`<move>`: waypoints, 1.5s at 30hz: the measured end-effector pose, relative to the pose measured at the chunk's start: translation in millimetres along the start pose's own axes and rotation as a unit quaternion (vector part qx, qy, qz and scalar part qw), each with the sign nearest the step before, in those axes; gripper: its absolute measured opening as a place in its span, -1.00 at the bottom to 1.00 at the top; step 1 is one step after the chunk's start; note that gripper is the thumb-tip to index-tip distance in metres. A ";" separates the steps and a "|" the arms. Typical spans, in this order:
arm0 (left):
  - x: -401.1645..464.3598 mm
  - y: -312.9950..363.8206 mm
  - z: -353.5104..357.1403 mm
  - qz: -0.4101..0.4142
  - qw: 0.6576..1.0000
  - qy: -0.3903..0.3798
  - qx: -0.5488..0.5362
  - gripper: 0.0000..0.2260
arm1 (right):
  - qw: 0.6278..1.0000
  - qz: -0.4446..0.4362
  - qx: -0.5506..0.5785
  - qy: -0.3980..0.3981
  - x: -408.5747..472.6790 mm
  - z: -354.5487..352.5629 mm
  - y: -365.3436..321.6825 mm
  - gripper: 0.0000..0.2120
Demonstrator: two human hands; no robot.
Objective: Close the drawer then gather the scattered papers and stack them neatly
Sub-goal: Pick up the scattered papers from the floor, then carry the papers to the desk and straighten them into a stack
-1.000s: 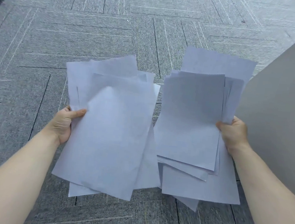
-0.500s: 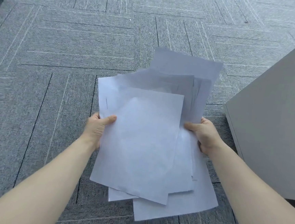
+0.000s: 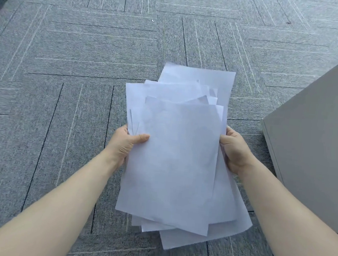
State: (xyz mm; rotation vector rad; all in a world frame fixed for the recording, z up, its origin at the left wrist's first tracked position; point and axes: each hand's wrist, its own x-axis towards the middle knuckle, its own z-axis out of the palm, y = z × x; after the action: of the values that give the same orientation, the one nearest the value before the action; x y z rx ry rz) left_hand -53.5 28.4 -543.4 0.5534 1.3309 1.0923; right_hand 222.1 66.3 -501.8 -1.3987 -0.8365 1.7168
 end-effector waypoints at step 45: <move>-352.1 696.6 380.7 0.203 0.942 -0.205 0.170 -0.89 | 0.931 -0.277 0.096 0.218 -441.9 -4.1 -642.9 -0.80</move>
State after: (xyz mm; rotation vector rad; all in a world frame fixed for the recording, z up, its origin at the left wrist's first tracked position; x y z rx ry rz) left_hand 132.9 121.7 299.6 1.2853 1.0594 1.0001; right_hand 373.2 5.9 261.2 -1.1965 -0.6998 0.9782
